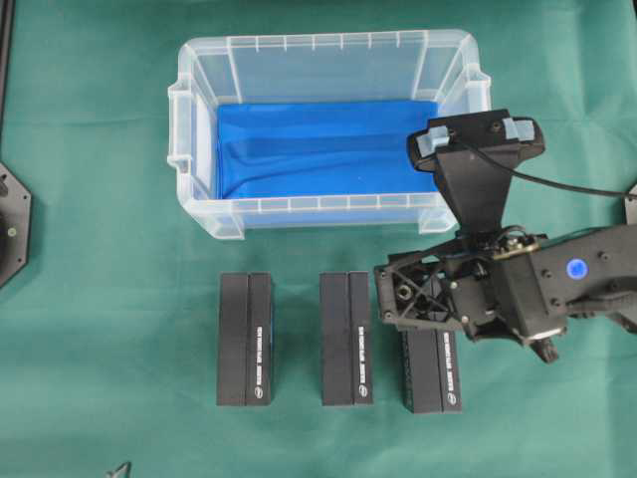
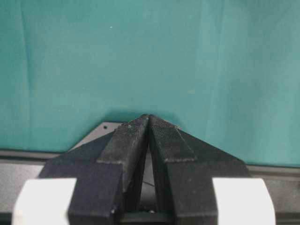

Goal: Take the box out of the case with the right arm.

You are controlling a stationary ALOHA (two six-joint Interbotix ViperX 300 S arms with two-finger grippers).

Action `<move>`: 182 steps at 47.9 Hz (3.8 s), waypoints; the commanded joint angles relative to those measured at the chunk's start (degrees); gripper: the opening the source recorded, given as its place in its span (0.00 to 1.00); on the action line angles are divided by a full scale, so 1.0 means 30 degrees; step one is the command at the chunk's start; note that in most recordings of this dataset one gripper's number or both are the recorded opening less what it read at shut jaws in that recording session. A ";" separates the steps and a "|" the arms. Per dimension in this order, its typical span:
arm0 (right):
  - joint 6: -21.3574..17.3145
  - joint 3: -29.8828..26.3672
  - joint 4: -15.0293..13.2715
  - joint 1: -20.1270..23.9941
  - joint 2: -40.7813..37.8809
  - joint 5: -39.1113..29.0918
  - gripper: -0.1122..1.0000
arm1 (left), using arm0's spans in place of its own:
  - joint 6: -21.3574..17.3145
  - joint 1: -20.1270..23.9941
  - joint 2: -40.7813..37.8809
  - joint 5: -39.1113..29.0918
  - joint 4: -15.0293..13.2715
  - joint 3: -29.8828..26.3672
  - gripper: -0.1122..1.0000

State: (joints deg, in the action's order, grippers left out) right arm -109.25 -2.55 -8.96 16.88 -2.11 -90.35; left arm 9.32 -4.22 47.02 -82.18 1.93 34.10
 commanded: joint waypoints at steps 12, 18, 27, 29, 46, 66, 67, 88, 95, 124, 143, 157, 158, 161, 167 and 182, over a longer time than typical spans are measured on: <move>-0.1318 0.2344 0.0293 0.0645 0.2930 0.0146 0.88 | -0.0029 0.0059 -0.0117 0.0088 0.0059 -0.0498 0.12; -0.2314 0.3691 0.0293 0.1143 0.4219 0.0146 0.88 | 0.0029 0.0059 -0.0117 0.0088 0.0059 -0.0498 0.12; -0.3398 0.5830 0.0293 0.1992 0.6270 0.0029 0.88 | 0.0029 0.0029 -0.0117 0.0088 0.0059 -0.0498 0.12; -0.3574 0.6211 0.0322 0.2197 0.6650 0.0000 0.88 | 0.0029 0.0029 -0.0117 0.0088 0.0059 -0.0498 0.12; -0.3750 0.7031 -0.0234 0.2080 0.7617 -0.0059 0.88 | 0.0029 0.0029 -0.0146 0.0088 0.0029 -0.0498 0.12; 0.1934 0.7646 -0.0410 -0.2900 0.8057 0.0293 0.88 | 0.0029 0.0059 -0.0117 0.0088 0.0059 -0.0498 0.12; 0.2227 0.7676 -0.0410 -0.3223 0.8086 0.0381 0.88 | 0.0029 0.0029 -0.0146 0.0117 0.0059 -0.0498 0.12; 0.7412 0.8320 -0.0410 -0.8145 0.8848 0.0938 0.88 | 0.0029 0.0029 -0.0146 0.0117 0.0059 -0.0498 0.12; 0.8320 0.8350 -0.0410 -0.8906 0.8848 0.1143 0.88 | 0.0029 0.0029 -0.0117 0.0088 0.0059 -0.0498 0.12; 0.8408 0.8555 -0.0293 -0.9111 0.8848 0.1523 0.88 | 0.0029 0.0029 -0.0117 0.0117 0.0059 -0.0498 0.12; 0.8320 0.8555 -0.0293 -0.9111 0.8877 0.1523 0.88 | 0.0029 0.0029 -0.0146 0.0088 0.0059 -0.0498 0.12; 0.8291 0.8555 -0.0264 -0.9111 0.8877 0.1523 0.88 | 0.0029 0.0029 -0.0117 0.0088 0.0059 -0.0498 0.12; 0.8291 0.8555 -0.0264 -0.9111 0.8848 0.1523 0.88 | 0.0029 0.0029 -0.0146 0.0088 0.0059 -0.0498 0.12; 0.8291 0.8555 -0.0264 -0.9111 0.8877 0.1523 0.88 | 0.0029 0.0029 -0.0117 0.0088 0.0059 -0.0498 0.12; 0.8291 0.8555 -0.0264 -0.9111 0.8877 0.1523 0.88 | 0.0029 0.0029 -0.0117 0.0088 0.0059 -0.0498 0.12; 0.8262 0.8555 -0.0264 -0.9111 0.8877 0.1523 0.88 | 0.0029 0.0029 -0.0146 0.0088 0.0029 -0.0498 0.12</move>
State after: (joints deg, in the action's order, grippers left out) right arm -84.38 23.73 -9.67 -10.28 23.64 -86.04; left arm 9.40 -4.22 46.93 -82.09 2.02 34.10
